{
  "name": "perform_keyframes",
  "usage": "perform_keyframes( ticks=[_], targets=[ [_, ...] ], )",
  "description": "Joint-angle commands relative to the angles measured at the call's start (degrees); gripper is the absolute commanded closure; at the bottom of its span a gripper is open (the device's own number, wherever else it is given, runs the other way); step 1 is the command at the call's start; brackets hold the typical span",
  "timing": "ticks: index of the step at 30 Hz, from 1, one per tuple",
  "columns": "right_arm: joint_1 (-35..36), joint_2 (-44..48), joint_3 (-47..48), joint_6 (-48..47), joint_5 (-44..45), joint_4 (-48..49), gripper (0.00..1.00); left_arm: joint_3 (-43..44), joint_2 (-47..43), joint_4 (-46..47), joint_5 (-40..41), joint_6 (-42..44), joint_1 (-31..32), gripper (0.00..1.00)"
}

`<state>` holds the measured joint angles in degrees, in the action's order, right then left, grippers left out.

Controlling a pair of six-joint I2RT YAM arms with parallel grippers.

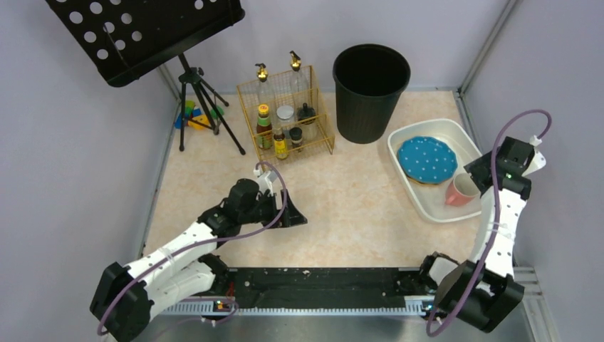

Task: Clear the kitchen counter

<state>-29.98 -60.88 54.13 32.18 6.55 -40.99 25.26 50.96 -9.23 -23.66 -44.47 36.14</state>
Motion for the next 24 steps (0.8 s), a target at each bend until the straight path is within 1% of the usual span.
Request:
perform_keyframes(
  ticks=[1,4,6,8,11,12,14,18,24],
  targets=[
    [3.7,5.0,4.6,-1.0,1.7,-1.3,0.40,1.9,2.4,2.5,-1.7,0.2,-0.2,0.13],
    [5.4,7.3,5.9,-1.2,0.1,-1.7,0.38,2.5,3.6,2.3,-2.7,0.3,-0.2,0.12],
    [6.3,9.2,6.5,-1.5,-1.8,-1.1,0.35,3.0,4.4,2.2,-2.6,0.0,-0.2,0.11],
    [7.4,10.9,7.0,-1.9,-4.4,-0.2,0.27,3.5,4.8,1.9,-2.1,0.1,-0.1,0.10],
    [9.6,12.8,7.6,-2.4,-7.1,1.1,0.20,4.8,4.9,0.4,-1.0,0.7,-0.1,0.09],
    [10.5,13.4,7.7,-2.6,-8.2,1.8,0.13,5.3,5.0,-0.1,-0.6,0.9,-0.2,0.08],
    [12.7,14.2,7.7,-2.8,-9.7,3.4,0.02,6.0,5.0,-0.9,0.3,1.1,-0.1,0.08],
    [18.5,14.2,8.1,-3.5,-11.2,6.6,0.01,7.3,4.6,-2.5,2.6,1.1,-0.1,0.07],
    [27.6,10.4,9.9,-5.7,-11.1,9.9,0.01,9.7,4.1,-4.9,5.9,0.7,-0.1,0.06]
  ],
)
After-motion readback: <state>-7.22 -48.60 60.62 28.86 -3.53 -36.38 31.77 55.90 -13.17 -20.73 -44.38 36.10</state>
